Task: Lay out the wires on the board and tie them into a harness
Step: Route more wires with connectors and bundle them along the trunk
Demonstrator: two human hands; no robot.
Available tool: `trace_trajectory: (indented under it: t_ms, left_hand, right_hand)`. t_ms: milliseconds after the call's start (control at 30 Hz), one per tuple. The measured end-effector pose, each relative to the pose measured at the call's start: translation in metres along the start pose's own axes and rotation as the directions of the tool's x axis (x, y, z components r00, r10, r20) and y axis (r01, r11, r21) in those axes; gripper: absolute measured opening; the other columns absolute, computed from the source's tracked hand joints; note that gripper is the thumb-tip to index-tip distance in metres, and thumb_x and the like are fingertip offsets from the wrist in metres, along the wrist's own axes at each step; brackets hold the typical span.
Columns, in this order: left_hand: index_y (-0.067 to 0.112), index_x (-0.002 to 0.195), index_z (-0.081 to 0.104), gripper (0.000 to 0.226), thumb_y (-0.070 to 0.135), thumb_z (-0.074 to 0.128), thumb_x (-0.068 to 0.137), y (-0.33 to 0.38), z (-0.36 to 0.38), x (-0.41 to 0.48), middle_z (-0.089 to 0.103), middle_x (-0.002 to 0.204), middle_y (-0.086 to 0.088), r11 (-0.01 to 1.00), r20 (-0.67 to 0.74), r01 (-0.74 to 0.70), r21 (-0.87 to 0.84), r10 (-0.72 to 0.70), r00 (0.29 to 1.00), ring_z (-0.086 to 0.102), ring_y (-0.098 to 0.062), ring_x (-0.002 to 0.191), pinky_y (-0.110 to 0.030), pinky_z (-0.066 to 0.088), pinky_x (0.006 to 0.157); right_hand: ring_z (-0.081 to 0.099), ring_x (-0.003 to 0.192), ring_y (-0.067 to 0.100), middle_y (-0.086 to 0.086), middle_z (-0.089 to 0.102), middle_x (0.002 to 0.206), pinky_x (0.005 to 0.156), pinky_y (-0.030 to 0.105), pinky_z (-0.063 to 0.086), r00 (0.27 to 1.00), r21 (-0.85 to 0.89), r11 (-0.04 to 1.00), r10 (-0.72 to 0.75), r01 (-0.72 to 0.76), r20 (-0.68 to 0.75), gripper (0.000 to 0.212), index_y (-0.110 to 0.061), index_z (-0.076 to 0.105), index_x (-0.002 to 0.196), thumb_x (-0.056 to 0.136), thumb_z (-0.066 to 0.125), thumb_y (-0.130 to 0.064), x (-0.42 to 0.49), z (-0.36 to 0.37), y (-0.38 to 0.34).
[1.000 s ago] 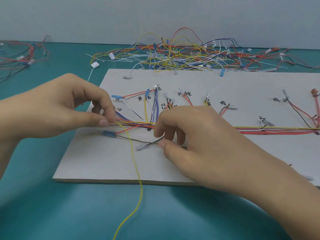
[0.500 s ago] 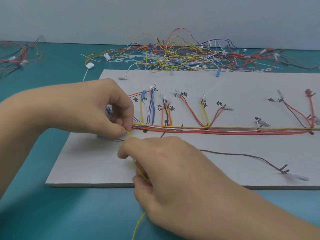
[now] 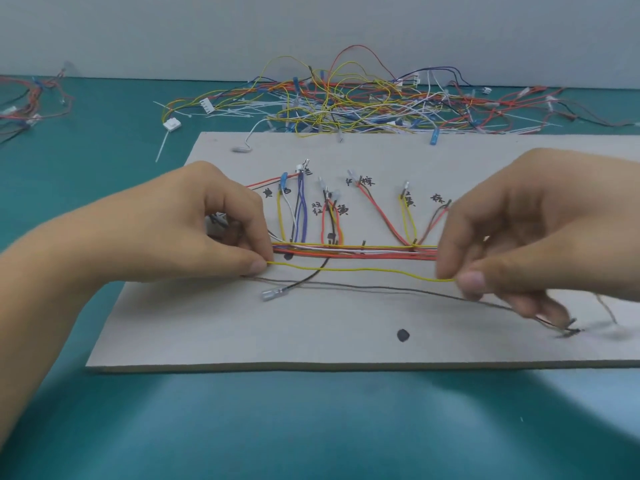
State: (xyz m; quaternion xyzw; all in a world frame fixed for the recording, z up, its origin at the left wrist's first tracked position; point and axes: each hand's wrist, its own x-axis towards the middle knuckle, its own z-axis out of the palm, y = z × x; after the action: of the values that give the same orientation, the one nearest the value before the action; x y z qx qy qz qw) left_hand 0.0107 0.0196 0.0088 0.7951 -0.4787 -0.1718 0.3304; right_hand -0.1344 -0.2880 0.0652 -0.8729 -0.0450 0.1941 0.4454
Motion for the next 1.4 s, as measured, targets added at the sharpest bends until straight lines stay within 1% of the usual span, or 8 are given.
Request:
trace_trajectory:
  t_ms: [100, 367, 633, 833, 1000, 1100, 1267, 1400]
  left_hand:
    - [0.038, 0.085, 0.081, 0.015, 0.049, 0.076, 0.077, -0.002, 0.000, -0.001, 0.071, 0.077, 0.001, 1.000, -0.007, -0.005, 0.005, 0.005, 1.000, 0.064, -0.023, 0.067, -0.033, 0.052, 0.063]
    - [0.038, 0.091, 0.080, 0.017, 0.052, 0.078, 0.081, -0.016, -0.002, -0.003, 0.070, 0.076, 0.007, 0.995, -0.013, -0.061, 0.079, 0.062, 0.998, 0.064, -0.020, 0.063, -0.020, 0.049, 0.062]
    - [0.036, 0.094, 0.080, 0.019, 0.051, 0.081, 0.083, -0.021, -0.003, -0.004, 0.070, 0.079, 0.006, 0.988, -0.017, -0.107, 0.109, 0.110, 0.994, 0.063, -0.018, 0.063, -0.014, 0.046, 0.061]
    - [0.036, 0.094, 0.080, 0.020, 0.052, 0.080, 0.083, -0.021, -0.003, -0.005, 0.070, 0.080, 0.005, 0.990, -0.021, -0.097, 0.102, 0.100, 0.995, 0.063, -0.020, 0.062, -0.016, 0.046, 0.062]
    - [0.040, 0.090, 0.079, 0.012, 0.048, 0.079, 0.081, -0.013, -0.001, -0.007, 0.070, 0.083, 0.009, 0.987, -0.017, -0.092, 0.130, 0.095, 0.995, 0.065, -0.017, 0.066, -0.016, 0.048, 0.063]
    - [0.042, 0.090, 0.079, 0.012, 0.048, 0.079, 0.080, -0.007, 0.002, -0.006, 0.069, 0.084, 0.011, 0.987, -0.024, -0.094, 0.130, 0.098, 0.995, 0.067, -0.014, 0.070, -0.014, 0.048, 0.065]
    - [0.046, 0.087, 0.078, 0.008, 0.049, 0.077, 0.079, 0.004, 0.006, -0.005, 0.067, 0.084, 0.011, 0.986, -0.048, -0.091, 0.141, 0.099, 0.994, 0.067, -0.013, 0.072, -0.019, 0.048, 0.066]
    - [0.043, 0.094, 0.078, 0.019, 0.056, 0.074, 0.081, 0.007, 0.010, -0.003, 0.060, 0.068, 0.007, 0.991, -0.154, -0.063, 0.115, 0.080, 0.985, 0.053, -0.012, 0.058, -0.018, 0.043, 0.060]
  right_hand:
    - [0.057, 0.037, 0.020, 0.017, 0.069, 0.063, 0.038, 0.028, 0.049, 0.991, -0.023, 0.999, 0.044, -0.047, -0.125, 0.014, -0.016, 0.080, 0.079, 0.065, 0.083, -0.015, -0.016, -0.015, 0.014]
    - [0.060, 0.041, 0.022, 0.014, 0.065, 0.052, 0.049, 0.026, 0.054, 0.959, 0.090, 0.984, 0.171, -0.154, -0.227, 0.053, -0.020, 0.083, 0.086, 0.056, 0.089, -0.063, -0.068, -0.029, 0.063]
    - [0.071, 0.058, 0.023, 0.010, 0.076, 0.073, 0.062, 0.028, 0.059, 0.980, 0.009, 0.995, 0.101, -0.101, -0.172, 0.033, -0.019, 0.081, 0.088, 0.069, 0.092, -0.045, -0.089, -0.024, 0.082]
    - [0.068, 0.055, 0.015, -0.002, 0.076, 0.073, 0.054, 0.018, 0.054, 0.978, -0.171, 0.979, 0.077, -0.111, -0.195, 0.040, -0.027, 0.078, 0.091, 0.070, 0.085, -0.061, -0.089, -0.024, 0.081]
    - [0.052, 0.042, 0.009, -0.016, 0.065, 0.062, 0.041, 0.013, 0.041, 0.935, -0.444, 0.863, 0.085, -0.241, -0.343, 0.031, -0.052, 0.074, 0.086, 0.065, 0.073, -0.074, -0.091, -0.025, 0.074]
    - [0.060, 0.052, 0.001, -0.029, 0.064, 0.072, 0.046, 0.012, 0.047, 0.908, -0.560, 0.778, 0.032, -0.285, -0.418, 0.021, -0.065, 0.066, 0.087, 0.066, 0.064, -0.067, -0.086, -0.014, 0.060]
    - [0.061, 0.063, -0.009, -0.039, 0.061, 0.076, 0.049, 0.029, 0.050, 0.908, -0.551, 0.775, 0.068, -0.309, -0.414, 0.025, -0.067, 0.062, 0.086, 0.066, 0.049, -0.074, -0.062, 0.015, 0.019]
    - [0.054, 0.082, -0.017, -0.043, 0.058, 0.089, 0.059, 0.022, 0.043, 0.938, -0.519, 0.835, -0.010, -0.182, -0.346, 0.027, -0.061, 0.060, 0.098, 0.072, 0.052, -0.066, -0.025, 0.025, -0.016]
